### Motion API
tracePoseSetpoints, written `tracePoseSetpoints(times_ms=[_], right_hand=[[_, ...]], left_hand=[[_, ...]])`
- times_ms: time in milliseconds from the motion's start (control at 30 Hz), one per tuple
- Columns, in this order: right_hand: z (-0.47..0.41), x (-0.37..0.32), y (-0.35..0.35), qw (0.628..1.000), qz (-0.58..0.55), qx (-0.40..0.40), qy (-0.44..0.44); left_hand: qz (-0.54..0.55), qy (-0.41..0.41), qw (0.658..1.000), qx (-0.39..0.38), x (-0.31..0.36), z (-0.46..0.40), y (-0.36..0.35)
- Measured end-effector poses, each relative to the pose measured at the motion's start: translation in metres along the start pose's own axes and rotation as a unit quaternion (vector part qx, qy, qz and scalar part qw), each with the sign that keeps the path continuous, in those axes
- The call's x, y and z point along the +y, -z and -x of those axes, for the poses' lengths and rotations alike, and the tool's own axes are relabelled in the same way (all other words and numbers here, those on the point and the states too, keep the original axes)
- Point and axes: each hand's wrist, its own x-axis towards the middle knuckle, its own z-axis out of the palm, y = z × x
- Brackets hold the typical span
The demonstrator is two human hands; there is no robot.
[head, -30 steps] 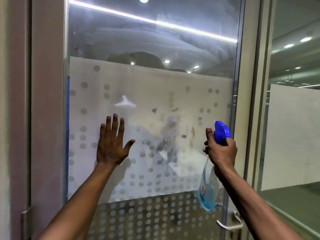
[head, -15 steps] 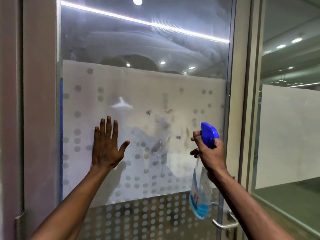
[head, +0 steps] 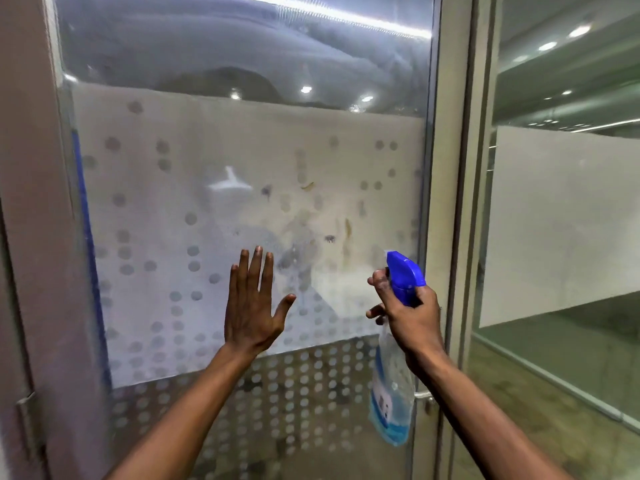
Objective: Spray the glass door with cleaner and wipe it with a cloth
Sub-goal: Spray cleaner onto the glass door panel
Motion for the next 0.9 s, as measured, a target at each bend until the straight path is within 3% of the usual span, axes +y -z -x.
tracePoseSetpoints(times_ms=[133,267,367,467,533,900], right_hand=[[0.006,0.002,-0.002,1.000,-0.001,-0.017,-0.004],[0.018,0.000,0.044,1.000,-0.014,0.019,-0.013],[0.031,-0.001,0.078,0.999,-0.027,0.028,-0.015],[0.040,-0.004,0.119,0.999,-0.033,0.011,-0.009],[0.047,-0.008,0.146,0.999,-0.037,-0.007,-0.014],[0.104,-0.040,0.286,0.999,-0.021,-0.006,-0.048]], left_hand=[[0.047,0.035,0.998,0.007,0.009,0.005,-0.004],[0.186,0.026,0.982,-0.026,0.087,0.027,-0.013],[0.356,0.059,0.922,-0.140,0.151,0.055,-0.012],[0.505,0.031,0.814,-0.285,0.211,0.086,-0.005],[0.547,0.012,0.768,-0.333,0.248,0.106,0.001],[0.633,0.049,0.651,-0.415,0.407,0.157,0.012]])
